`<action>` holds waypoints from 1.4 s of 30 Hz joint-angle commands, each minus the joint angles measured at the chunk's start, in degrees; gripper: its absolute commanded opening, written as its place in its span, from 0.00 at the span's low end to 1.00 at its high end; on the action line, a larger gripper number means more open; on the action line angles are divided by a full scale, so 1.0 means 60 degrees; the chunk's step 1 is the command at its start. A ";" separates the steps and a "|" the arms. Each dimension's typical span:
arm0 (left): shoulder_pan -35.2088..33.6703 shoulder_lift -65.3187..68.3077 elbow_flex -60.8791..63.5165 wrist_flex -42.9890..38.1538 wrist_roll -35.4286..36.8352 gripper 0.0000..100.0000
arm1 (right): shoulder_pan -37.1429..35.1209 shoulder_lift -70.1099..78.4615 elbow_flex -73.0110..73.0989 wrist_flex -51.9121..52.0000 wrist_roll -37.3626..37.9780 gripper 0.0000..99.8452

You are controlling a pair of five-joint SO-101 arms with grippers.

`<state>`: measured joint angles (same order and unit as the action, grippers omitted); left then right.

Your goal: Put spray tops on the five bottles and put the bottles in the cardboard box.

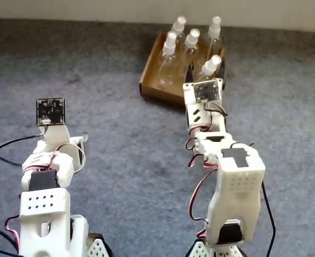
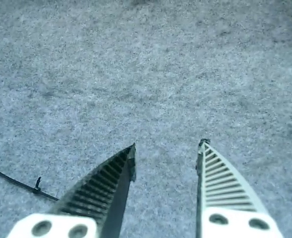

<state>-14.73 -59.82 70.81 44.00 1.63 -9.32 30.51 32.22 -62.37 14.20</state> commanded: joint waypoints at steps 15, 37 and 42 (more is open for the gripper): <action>0.0168 -0.0022 -0.0081 -0.0161 -0.0044 0.19 | 0.0066 -0.0212 -0.0388 -0.0139 0.0132 0.37; 0.0110 -0.0095 0.0828 -0.0249 -0.0073 0.19 | -0.0330 -0.0447 -0.0403 -0.0139 0.0161 0.37; 0.0095 -0.0095 0.0886 -0.0703 -0.0073 0.19 | -0.0344 -0.1092 -0.0330 -0.0139 0.0132 0.37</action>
<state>-14.73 -59.82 76.53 41.80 1.63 -10.73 29.36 32.22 -62.37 14.73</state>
